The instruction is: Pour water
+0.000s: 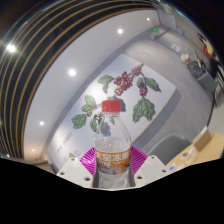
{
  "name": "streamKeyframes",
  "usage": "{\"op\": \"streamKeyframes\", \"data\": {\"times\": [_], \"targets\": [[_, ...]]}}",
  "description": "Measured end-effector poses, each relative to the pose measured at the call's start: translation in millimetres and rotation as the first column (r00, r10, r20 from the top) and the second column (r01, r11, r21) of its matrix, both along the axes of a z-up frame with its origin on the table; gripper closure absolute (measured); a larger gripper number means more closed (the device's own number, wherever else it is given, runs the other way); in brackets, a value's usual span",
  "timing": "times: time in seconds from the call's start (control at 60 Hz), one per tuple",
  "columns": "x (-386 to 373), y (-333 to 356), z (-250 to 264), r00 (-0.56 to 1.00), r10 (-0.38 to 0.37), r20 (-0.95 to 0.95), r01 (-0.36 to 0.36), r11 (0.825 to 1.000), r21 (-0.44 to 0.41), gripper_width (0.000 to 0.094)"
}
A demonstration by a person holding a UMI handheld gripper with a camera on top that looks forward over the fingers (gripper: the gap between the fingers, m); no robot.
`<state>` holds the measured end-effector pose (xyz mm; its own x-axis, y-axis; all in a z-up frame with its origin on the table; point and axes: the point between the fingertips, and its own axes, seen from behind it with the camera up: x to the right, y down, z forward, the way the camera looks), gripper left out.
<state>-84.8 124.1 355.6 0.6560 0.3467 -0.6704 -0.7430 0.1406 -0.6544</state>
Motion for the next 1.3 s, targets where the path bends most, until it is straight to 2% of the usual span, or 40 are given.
{"op": "streamKeyframes", "data": {"times": [0.05, 0.117, 0.183, 0.217, 0.25, 0.267, 0.333, 0.367, 0.483, 0.533, 0.7, 0.717, 0.85, 0.967, 1.0, 1.05, 1.3], "targets": [[56, -14, 1, 0.972, -0.119, 0.202, 0.116, 0.993, 0.026, 0.0526], [81, -1, -18, 0.892, -0.221, 0.395, 0.206, 0.975, 0.080, 0.0525], [130, 10, -59, 0.770, -0.258, 0.584, 0.282, 0.958, 0.052, 0.0526], [149, 24, -92, 0.720, -0.251, 0.647, 0.303, 0.952, 0.032, 0.0526], [130, 33, -105, 0.696, -0.230, 0.680, 0.326, 0.945, -0.013, 0.0525], [152, 42, -125, 0.688, -0.208, 0.695, 0.315, 0.949, -0.028, 0.0526], [142, 45, -159, 0.669, -0.144, 0.729, 0.311, 0.945, -0.099, 0.0527], [154, 58, -179, 0.651, -0.121, 0.749, 0.300, 0.948, -0.108, 0.0525], [131, 50, -199, 0.603, -0.064, 0.796, 0.295, 0.944, -0.148, 0.0526], [142, 59, -210, 0.593, -0.047, 0.804, 0.280, 0.948, -0.151, 0.0525], [131, 48, -217, 0.632, -0.085, 0.770, 0.302, 0.942, -0.144, 0.0525], [151, 62, -208, 0.635, -0.081, 0.769, 0.294, 0.945, -0.144, 0.0525], [146, 56, -211, 0.654, -0.079, 0.752, 0.286, 0.946, -0.149, 0.0525], [149, 54, -213, 0.662, -0.082, 0.745, 0.295, 0.942, -0.158, 0.0376], [147, 54, -220, 0.662, -0.065, 0.747, 0.298, 0.937, -0.183, 0.0284], [149, 54, -224, 0.662, -0.032, 0.748, 0.295, 0.929, -0.222, 0.0086], [137, -9, -221, 0.697, 0.027, 0.716, 0.253, 0.926, -0.281, 0.0086]]}}
